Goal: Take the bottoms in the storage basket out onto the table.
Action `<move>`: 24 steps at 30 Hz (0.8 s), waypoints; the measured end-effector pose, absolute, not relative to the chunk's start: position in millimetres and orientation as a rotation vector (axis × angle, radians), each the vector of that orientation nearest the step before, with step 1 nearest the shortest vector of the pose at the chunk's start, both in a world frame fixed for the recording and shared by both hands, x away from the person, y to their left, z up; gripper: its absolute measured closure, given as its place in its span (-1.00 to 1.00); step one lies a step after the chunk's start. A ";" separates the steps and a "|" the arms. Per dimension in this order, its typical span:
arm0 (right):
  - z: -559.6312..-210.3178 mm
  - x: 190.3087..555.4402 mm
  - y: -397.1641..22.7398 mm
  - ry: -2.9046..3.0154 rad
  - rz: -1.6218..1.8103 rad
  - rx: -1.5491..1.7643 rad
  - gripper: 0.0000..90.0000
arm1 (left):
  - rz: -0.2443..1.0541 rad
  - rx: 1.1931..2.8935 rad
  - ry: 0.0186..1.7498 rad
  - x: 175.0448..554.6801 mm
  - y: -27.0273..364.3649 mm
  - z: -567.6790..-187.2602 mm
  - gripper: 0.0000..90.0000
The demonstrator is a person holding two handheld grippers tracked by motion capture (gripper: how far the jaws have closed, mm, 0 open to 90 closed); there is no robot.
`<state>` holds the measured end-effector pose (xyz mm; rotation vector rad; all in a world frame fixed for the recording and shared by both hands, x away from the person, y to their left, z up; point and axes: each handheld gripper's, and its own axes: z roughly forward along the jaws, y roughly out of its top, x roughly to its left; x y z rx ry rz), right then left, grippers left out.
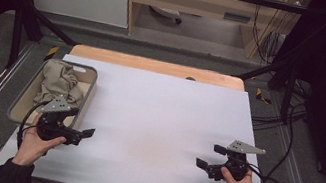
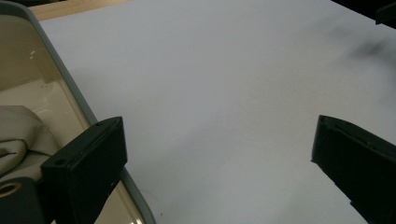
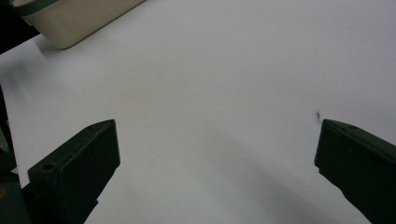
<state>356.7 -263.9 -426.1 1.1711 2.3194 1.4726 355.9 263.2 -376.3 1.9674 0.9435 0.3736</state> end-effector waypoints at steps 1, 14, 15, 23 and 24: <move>-426.2 356.9 -263.9 2.324 1.465 1.172 -0.99 | 0.375 1.967 0.946 356.0 264.0 -376.3 -0.93; -427.3 357.4 -262.9 2.322 1.455 1.171 -0.99 | 0.399 1.966 0.975 357.9 273.7 -376.0 -0.94; -427.4 357.4 -262.9 2.323 1.455 1.169 -0.99 | 0.399 1.965 0.977 358.2 274.6 -375.9 -0.94; -427.9 357.5 -262.4 2.323 1.446 1.166 -0.99 | 0.413 1.955 0.999 359.9 282.1 -373.7 -0.94; -427.8 357.4 -262.4 2.323 1.446 1.166 -0.99 | 0.414 1.957 1.000 360.2 283.3 -373.2 -0.94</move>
